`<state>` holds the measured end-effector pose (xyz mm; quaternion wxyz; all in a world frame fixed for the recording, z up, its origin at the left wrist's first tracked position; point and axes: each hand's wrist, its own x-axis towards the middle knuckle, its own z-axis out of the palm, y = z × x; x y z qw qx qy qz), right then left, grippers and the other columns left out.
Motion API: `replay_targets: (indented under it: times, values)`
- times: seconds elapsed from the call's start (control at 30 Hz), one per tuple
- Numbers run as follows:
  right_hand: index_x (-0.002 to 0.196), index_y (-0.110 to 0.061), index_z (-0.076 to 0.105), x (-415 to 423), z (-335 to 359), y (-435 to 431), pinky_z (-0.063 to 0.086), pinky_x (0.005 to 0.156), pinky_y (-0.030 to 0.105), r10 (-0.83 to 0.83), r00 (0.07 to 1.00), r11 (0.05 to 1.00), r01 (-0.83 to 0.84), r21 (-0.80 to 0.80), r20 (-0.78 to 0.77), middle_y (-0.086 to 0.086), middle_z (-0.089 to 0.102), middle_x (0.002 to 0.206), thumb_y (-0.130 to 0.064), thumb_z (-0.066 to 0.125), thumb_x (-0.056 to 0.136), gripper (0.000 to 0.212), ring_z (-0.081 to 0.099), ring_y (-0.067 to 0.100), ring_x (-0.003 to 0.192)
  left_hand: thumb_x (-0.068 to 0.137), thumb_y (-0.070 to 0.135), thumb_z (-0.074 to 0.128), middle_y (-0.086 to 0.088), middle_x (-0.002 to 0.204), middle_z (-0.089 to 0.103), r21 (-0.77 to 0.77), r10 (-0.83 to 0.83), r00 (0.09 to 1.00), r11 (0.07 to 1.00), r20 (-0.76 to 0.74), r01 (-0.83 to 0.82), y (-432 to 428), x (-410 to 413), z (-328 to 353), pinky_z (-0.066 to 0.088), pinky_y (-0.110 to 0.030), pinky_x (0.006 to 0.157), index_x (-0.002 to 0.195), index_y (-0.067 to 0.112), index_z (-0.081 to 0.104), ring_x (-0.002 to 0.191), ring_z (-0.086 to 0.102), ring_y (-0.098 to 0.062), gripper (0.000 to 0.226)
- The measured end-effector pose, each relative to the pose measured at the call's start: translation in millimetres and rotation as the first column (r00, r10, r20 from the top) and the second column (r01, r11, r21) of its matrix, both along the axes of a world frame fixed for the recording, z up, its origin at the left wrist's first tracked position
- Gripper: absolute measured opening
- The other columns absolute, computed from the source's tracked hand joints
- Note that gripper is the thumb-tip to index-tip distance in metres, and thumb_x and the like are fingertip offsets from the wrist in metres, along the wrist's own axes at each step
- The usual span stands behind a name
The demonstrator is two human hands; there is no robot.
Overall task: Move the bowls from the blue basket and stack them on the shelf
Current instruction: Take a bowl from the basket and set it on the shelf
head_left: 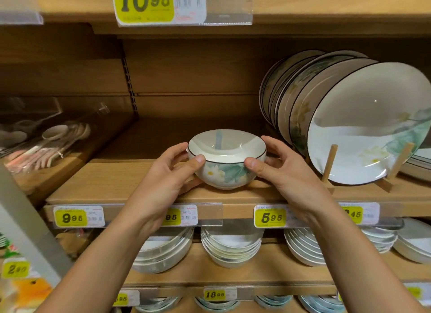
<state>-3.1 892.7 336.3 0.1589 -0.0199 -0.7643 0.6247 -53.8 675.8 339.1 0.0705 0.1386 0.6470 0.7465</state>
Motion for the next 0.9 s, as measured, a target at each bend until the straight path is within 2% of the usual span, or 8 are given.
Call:
replay_targets:
  times: [0.17,0.27,0.33,0.4,0.47,0.63,0.77,0.9]
  values:
    - [0.145,-0.014,0.040,-21.3,11.3,-1.3,0.053,0.097,0.033,0.026,0.999,0.994,-0.021,-0.104,0.040,-0.011,0.060,0.119,-0.041,0.085,0.052,0.107,0.060,0.008,0.113,0.090,0.019,0.066,-0.006,0.136,0.056,-0.064,0.042,0.999,0.997,0.019,-0.040,9.9,-17.2,8.0,0.054,-0.037,0.095,0.145,0.011,0.040,0.115,0.062,-0.020,0.061]
    - [0.114,-0.020,0.054,-41.4,14.6,-4.3,0.056,0.086,0.026,-0.021,0.999,0.989,0.027,-0.143,0.047,-0.011,0.063,0.101,-0.025,0.084,0.071,0.052,0.064,0.008,0.097,0.093,0.019,0.063,-0.004,0.131,0.057,-0.128,0.074,0.997,0.989,0.037,-0.069,17.7,-39.1,13.6,0.053,-0.041,0.098,0.143,0.010,0.039,0.116,0.060,-0.019,0.057]
    - [0.103,-0.017,0.057,-56.5,14.5,-2.5,0.057,0.087,0.032,-0.083,0.994,0.988,0.092,-0.121,0.078,-0.003,0.065,0.097,-0.026,0.082,0.075,0.039,0.065,0.012,0.094,0.093,0.016,0.063,-0.004,0.125,0.060,-0.164,0.082,0.996,0.984,0.048,-0.073,23.1,-55.1,16.9,0.054,-0.039,0.094,0.138,0.011,0.044,0.115,0.060,-0.020,0.050]
    - [0.110,-0.008,0.061,-71.4,17.0,-2.4,0.056,0.090,0.036,-0.116,0.987,0.985,0.129,-0.115,0.115,0.007,0.067,0.104,-0.025,0.080,0.078,0.040,0.065,0.017,0.099,0.090,0.007,0.061,-0.004,0.123,0.059,-0.154,0.118,0.989,0.983,0.084,-0.104,30.3,-72.0,20.2,0.056,-0.036,0.090,0.137,0.012,0.045,0.117,0.058,-0.023,0.050]
    - [0.116,-0.011,0.061,-87.2,20.6,-4.1,0.055,0.088,0.032,-0.120,0.986,0.979,0.137,-0.151,0.119,0.002,0.066,0.102,-0.019,0.077,0.081,0.039,0.063,0.015,0.096,0.091,0.004,0.061,-0.004,0.125,0.053,-0.093,0.164,0.977,0.984,0.137,-0.152,38.8,-89.5,23.0,0.057,-0.033,0.083,0.140,0.015,0.041,0.117,0.055,-0.024,0.054]
    - [0.124,-0.009,0.057,-133.7,28.3,-4.7,0.051,0.090,0.033,-0.151,0.979,0.970,0.173,-0.170,0.134,0.001,0.058,0.104,-0.015,0.074,0.084,0.044,0.056,0.015,0.092,0.097,0.015,0.055,-0.006,0.122,0.056,-0.168,0.174,0.980,0.974,0.100,-0.156,60.0,-132.2,29.0,0.053,-0.032,0.084,0.109,0.020,0.055,0.106,0.054,-0.021,0.013]
    - [0.124,-0.012,0.056,-163.3,21.4,1.6,0.048,0.095,0.032,-0.141,0.984,0.965,0.161,-0.208,0.107,-0.003,0.058,0.105,-0.017,0.073,0.085,0.043,0.056,0.016,0.102,0.099,0.017,0.052,-0.008,0.128,0.058,-0.208,0.102,0.993,0.974,0.057,-0.088,63.0,-164.8,24.7,0.053,-0.033,0.087,0.116,0.019,0.055,0.113,0.056,-0.022,0.018]
    - [0.134,-0.010,0.050,-188.3,21.7,3.4,0.042,0.107,0.043,-0.162,0.980,0.967,0.181,-0.178,0.116,0.008,0.056,0.134,-0.024,0.072,0.087,0.054,0.053,0.024,0.123,0.101,0.025,0.048,-0.009,0.129,0.058,-0.312,0.108,0.994,0.945,0.009,-0.100,72.6,-192.0,25.4,0.052,-0.035,0.093,0.129,0.016,0.052,0.115,0.057,-0.023,0.030]
